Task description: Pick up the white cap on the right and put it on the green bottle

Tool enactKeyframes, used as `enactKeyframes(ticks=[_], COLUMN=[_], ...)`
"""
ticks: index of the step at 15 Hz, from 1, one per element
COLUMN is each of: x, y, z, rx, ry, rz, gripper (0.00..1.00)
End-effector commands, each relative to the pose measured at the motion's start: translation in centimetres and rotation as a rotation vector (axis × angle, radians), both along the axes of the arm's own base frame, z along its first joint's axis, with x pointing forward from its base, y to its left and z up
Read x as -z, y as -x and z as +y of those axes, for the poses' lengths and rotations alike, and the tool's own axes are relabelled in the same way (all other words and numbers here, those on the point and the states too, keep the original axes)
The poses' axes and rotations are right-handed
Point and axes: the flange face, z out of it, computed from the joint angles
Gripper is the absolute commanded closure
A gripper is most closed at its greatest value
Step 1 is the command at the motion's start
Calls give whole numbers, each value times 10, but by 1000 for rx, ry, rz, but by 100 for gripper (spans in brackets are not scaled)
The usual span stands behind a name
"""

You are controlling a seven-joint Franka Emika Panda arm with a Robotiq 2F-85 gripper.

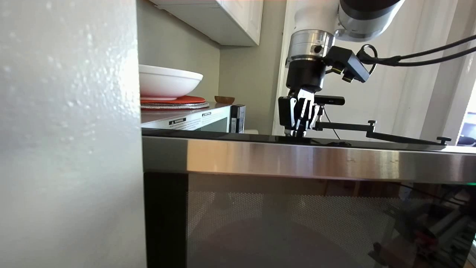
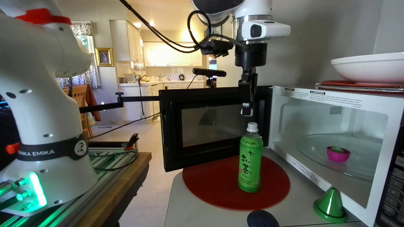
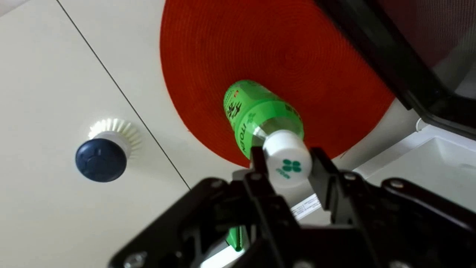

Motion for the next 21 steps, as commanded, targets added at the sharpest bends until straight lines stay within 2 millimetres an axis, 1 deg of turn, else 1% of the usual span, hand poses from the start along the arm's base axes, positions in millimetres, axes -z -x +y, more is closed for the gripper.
enactKeyframes(ticks=[1,8,15,21], x=[7,20,23,24], y=[2,-4,-10,-18], z=[2,4,8,11], rx=[-35,-61,-102,-158], ry=[-22,-20,-19,-21], rz=[-18,-21,-33,-36], gripper=[92,92,92,92])
